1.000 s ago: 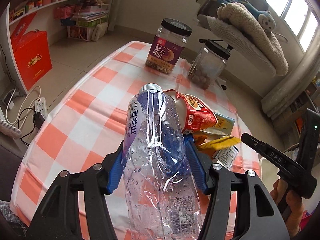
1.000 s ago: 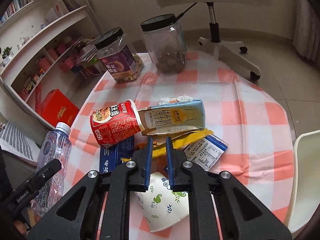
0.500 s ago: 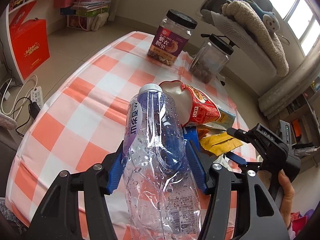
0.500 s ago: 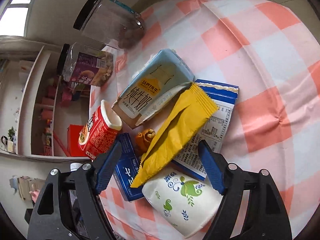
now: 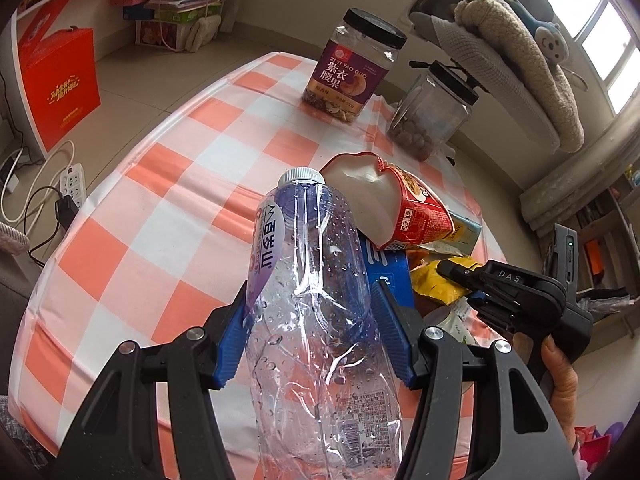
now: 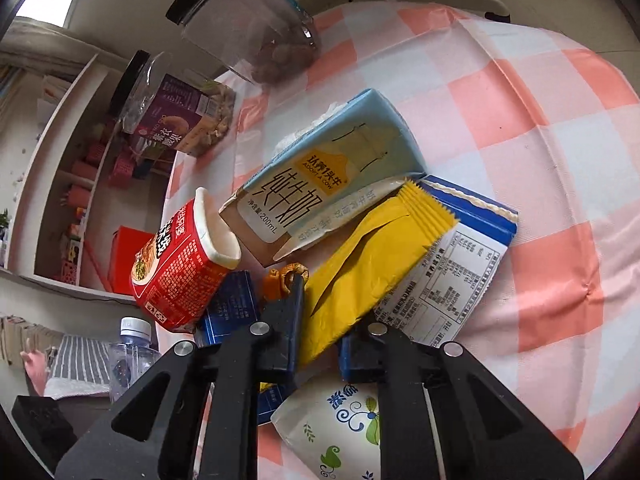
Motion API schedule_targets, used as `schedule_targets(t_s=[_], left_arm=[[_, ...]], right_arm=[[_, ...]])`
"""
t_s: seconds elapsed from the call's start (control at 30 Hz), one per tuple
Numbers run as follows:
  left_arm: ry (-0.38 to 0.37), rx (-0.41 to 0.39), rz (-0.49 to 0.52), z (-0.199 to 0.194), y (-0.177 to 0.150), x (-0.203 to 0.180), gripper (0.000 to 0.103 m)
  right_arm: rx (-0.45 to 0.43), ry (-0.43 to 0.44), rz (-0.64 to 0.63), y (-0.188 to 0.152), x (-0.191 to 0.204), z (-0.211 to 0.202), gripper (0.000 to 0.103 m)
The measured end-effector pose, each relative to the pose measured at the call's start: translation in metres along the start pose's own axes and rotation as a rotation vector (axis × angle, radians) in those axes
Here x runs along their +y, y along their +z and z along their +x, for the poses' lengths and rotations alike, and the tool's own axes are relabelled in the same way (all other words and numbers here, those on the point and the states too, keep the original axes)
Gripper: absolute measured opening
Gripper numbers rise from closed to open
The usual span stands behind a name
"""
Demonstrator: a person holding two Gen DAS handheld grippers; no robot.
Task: Collect trash
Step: 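Grasp the yellow wrapper with the right tool and lift it, then carry bottle and wrapper to the white bin and release both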
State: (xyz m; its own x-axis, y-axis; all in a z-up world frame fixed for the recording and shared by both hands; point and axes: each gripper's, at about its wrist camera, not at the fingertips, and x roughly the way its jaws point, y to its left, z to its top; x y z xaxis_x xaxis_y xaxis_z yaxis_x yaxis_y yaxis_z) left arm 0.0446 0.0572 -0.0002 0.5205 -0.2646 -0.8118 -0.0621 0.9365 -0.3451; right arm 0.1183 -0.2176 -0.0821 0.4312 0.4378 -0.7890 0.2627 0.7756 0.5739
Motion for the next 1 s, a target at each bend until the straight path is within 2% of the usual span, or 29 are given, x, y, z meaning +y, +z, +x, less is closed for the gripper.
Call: schedule_targets(t_s=[0.1, 0.2, 0.43, 0.57, 0.77, 1.0], left_arm=[[0.003, -0.013, -0.003, -0.002, 0.001, 0.0, 0.058], [0.009, -0.033, -0.011, -0.006, 0.003, 0.002, 0.058], [0.028, -0.113, 0.015, -0.019, 0.008, -0.007, 0.058], [0.038, -0.158, 0.045, -0.025, 0.008, -0.018, 0.058], [0.036, -0.208, 0.083, -0.033, 0.006, -0.035, 0.058], [0.008, -0.213, 0.118, -0.034, -0.004, -0.057, 0.058]], right_arm=[[-0.02, 0.004, -0.037, -0.002, 0.006, -0.007, 0.006], [-0.062, -0.014, -0.127, -0.005, 0.025, -0.019, 0.004], [-0.219, -0.088, -0.372, -0.017, 0.068, -0.055, 0.004], [-0.294, -0.125, -0.465, -0.024, 0.078, -0.076, 0.004], [-0.366, -0.166, -0.529, -0.034, 0.073, -0.107, 0.004], [-0.417, -0.201, -0.547, -0.042, 0.06, -0.139, 0.004]])
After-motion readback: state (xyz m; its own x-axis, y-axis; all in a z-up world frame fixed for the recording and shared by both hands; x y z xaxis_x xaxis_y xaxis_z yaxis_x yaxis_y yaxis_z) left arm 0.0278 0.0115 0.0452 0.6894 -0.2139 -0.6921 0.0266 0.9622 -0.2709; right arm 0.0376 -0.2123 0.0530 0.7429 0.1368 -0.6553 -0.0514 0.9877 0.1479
